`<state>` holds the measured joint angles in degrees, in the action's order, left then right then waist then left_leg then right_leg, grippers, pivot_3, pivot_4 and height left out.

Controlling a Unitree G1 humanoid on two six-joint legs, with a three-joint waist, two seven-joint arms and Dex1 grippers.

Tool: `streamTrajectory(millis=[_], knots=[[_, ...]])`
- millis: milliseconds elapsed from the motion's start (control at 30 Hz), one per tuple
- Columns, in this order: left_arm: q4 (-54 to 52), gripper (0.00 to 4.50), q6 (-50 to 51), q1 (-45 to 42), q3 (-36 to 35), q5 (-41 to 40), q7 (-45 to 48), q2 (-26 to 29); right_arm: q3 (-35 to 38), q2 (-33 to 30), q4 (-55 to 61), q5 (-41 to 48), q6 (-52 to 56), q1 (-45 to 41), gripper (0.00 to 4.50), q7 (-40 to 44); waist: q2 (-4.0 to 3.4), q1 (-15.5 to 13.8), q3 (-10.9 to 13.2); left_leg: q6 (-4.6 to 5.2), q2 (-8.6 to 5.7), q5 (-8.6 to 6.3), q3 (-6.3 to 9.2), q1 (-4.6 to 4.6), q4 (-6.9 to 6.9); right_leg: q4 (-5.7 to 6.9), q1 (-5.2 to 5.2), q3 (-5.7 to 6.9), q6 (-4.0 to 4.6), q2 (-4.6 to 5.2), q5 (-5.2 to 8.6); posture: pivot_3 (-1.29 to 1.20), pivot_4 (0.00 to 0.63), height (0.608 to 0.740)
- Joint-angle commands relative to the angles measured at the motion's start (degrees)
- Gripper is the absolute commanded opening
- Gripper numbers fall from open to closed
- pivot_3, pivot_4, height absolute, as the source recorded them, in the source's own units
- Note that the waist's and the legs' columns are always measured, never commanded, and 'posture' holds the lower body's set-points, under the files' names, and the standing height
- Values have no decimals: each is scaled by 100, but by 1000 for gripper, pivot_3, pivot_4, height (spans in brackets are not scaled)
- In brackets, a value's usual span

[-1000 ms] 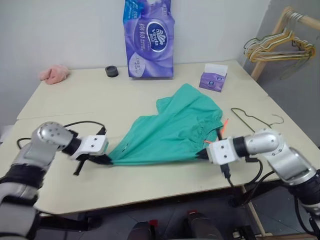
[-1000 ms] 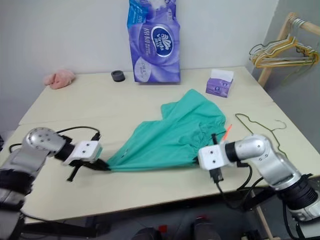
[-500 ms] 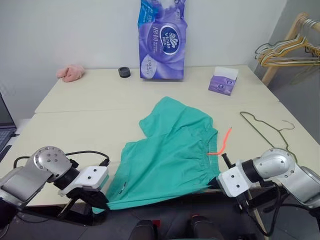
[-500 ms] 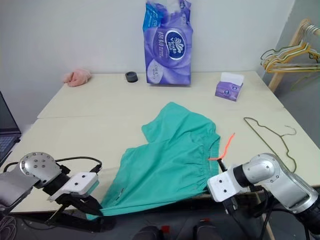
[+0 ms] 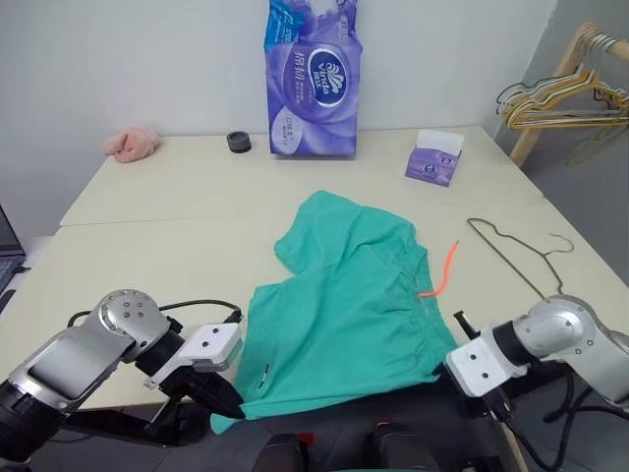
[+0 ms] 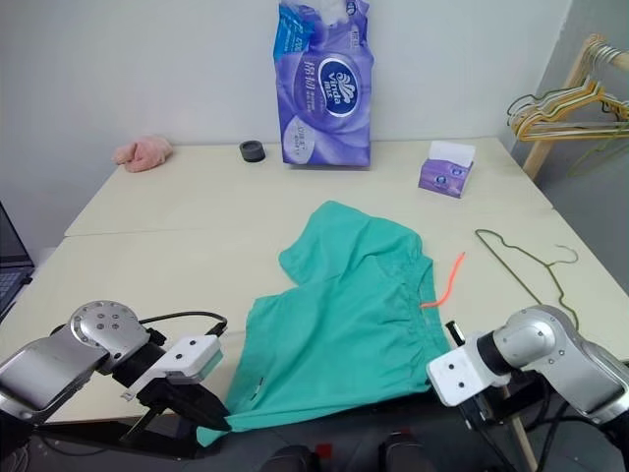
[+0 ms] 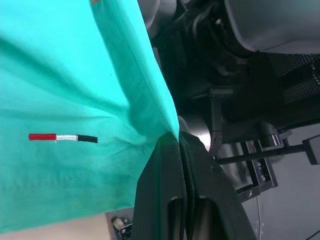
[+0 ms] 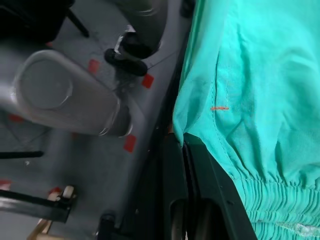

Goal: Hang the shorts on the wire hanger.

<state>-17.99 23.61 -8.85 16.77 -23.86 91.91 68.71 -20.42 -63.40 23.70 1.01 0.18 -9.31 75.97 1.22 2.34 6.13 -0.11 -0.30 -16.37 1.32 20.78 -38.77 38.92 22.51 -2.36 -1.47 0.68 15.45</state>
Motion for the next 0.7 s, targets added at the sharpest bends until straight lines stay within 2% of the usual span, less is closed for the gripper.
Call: streamTrajectory(millis=[33, 200, 233, 300, 433, 567, 633, 667, 700], knots=[[-119, 6, -45, 13, 17, -136, 59, 100, 181, -71, 355, 165, 274, 118, 0, 92, 0, 4, 0, 0, 0, 0, 0, 0, 1, 0, 0, 0, 2, 0, 1, -99, 76, 740], [-150, 6, 207, -102, -56, -125, -188, -260, 155, -148, 366, -7, 532, 63, 0, 158, 3, 8, 2, 0, -1, 0, -1, 0, 0, 0, 0, 2, 3, 0, 2, -107, 80, 740], [-175, 404, 299, -124, -73, -166, -221, -314, 182, -135, 362, -22, 554, 43, 412, 139, 7, 10, 6, -1, -1, 0, -1, 0, 0, 0, 0, 2, 2, 0, 2, -109, 80, 740], [-217, 810, 471, -151, -91, -242, -210, -368, 233, -150, 408, 35, 650, 29, 857, 176, 8, 17, 7, 0, 0, 0, 1, 0, 0, 0, 0, 2, 3, -1, 2, -109, 80, 740], [-344, 2036, 744, -147, -154, -398, -260, -426, 363, -205, 609, 225, 852, 53, 2233, 271, 7, 48, 8, -1, 0, 0, 1, 1, 0, 0, 1, 1, 3, 0, 2, -112, 80, 740], [-406, 3244, 1124, -291, -387, -722, -557, -674, 1025, 30, 1106, 1480, 2060, -110, 3597, 93, 8, 63, 12, -1, 1, -1, 6, 1, 0, 0, -1, 0, 3, 0, 2, -108, 81, 740], [-304, 3825, 1369, -500, -525, -910, -851, -972, 1438, 324, 1080, 2041, 2738, -377, 4264, -284, 16, 70, 17, -1, 2, -1, 12, 0, 0, 0, -5, -1, 3, 0, 2, -108, 81, 740], [-184, 4122, 1466, -671, -626, -965, -1196, -1288, 1711, 530, 986, 2296, 3097, -521, 4500, -588, 20, 66, 19, -1, 2, -1, 13, 0, -1, -1, -8, 0, 3, 0, 2, -102, 82, 740], [-2, 4397, 1555, -906, -747, -986, -1690, -1736, 2077, 827, 788, 2570, 3518, -716, 4500, -1034, 26, 47, 23, -1, 1, 0, 16, -1, -3, -3, -13, 1, 1, 1, 1, -103, 83, 740]])
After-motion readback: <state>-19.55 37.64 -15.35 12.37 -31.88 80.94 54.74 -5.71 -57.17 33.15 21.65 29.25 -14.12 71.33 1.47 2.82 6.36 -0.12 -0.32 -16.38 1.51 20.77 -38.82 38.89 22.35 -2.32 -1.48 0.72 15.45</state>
